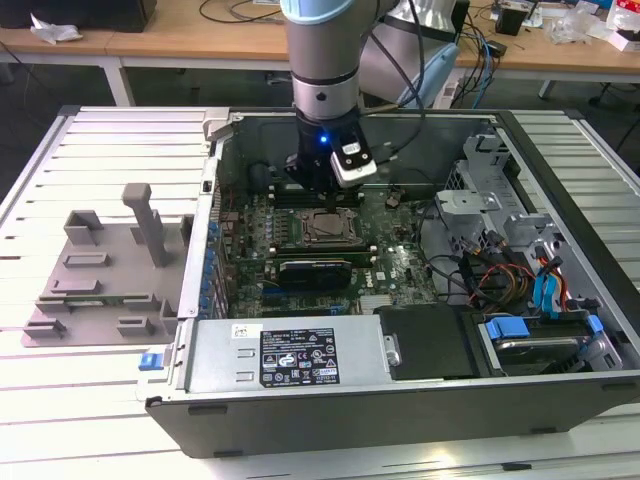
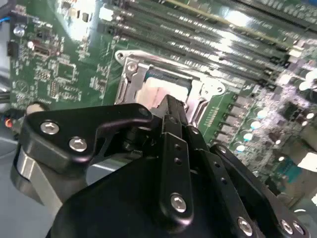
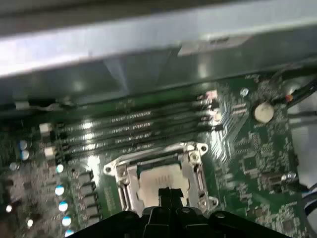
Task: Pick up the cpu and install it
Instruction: 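Install the first cpu locking lever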
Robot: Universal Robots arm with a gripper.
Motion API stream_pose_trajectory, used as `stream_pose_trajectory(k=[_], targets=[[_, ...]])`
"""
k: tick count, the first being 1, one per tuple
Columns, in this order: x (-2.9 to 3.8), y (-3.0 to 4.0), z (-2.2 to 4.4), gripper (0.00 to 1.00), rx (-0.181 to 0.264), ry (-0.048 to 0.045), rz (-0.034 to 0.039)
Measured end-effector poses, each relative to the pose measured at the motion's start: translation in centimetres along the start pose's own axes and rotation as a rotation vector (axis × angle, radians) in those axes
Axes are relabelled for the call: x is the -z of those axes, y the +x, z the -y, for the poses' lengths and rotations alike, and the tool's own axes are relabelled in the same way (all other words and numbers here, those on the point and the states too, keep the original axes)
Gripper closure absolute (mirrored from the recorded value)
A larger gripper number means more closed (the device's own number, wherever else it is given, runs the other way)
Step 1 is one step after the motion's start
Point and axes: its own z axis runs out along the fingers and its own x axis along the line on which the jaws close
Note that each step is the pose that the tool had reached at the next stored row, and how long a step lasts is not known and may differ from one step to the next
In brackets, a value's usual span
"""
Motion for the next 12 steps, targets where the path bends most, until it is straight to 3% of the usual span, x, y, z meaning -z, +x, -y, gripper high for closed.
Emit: stream_pose_trajectory(k=[1, 6, 12], targets=[[-0.07, -0.56, 0.03, 0.89, 0.008, 0.0227, -0.0144], [0.34, -0.6, 0.04, 0.89, 0.008, 0.0227, -0.0144], [0.35, -0.84, -0.01, 0.89, 0.011, 0.0226, -0.0149]])
